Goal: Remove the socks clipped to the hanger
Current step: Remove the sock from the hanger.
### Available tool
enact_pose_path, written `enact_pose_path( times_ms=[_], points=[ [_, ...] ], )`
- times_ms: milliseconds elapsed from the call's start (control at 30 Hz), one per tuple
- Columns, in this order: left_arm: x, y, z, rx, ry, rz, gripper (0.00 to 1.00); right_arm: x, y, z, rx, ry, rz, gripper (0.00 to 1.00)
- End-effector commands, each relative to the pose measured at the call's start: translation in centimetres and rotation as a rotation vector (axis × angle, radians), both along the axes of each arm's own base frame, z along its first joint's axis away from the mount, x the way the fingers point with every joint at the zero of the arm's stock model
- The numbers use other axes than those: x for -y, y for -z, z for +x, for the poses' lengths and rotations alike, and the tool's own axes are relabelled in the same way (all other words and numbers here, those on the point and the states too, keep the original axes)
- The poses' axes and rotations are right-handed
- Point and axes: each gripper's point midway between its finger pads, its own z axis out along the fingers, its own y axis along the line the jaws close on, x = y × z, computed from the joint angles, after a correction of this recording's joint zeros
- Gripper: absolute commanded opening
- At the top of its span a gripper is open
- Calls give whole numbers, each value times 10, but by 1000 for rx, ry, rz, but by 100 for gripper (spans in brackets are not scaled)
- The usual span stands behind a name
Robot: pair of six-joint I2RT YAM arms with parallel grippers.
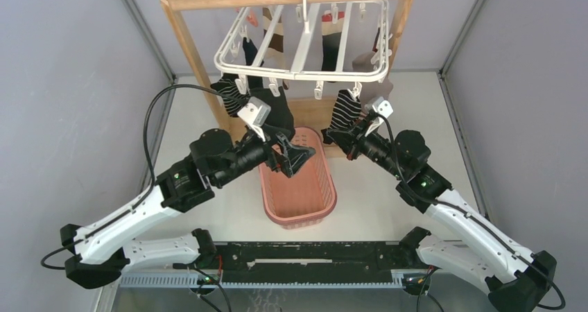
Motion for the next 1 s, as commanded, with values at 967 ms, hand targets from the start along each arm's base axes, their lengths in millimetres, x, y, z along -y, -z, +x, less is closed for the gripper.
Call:
enact_pose_path(
  times_ms=[967],
  points=[
    [15, -107, 0, 163, 39, -292, 100, -33, -3, -51, -8, -114, -76, 0]
  ],
)
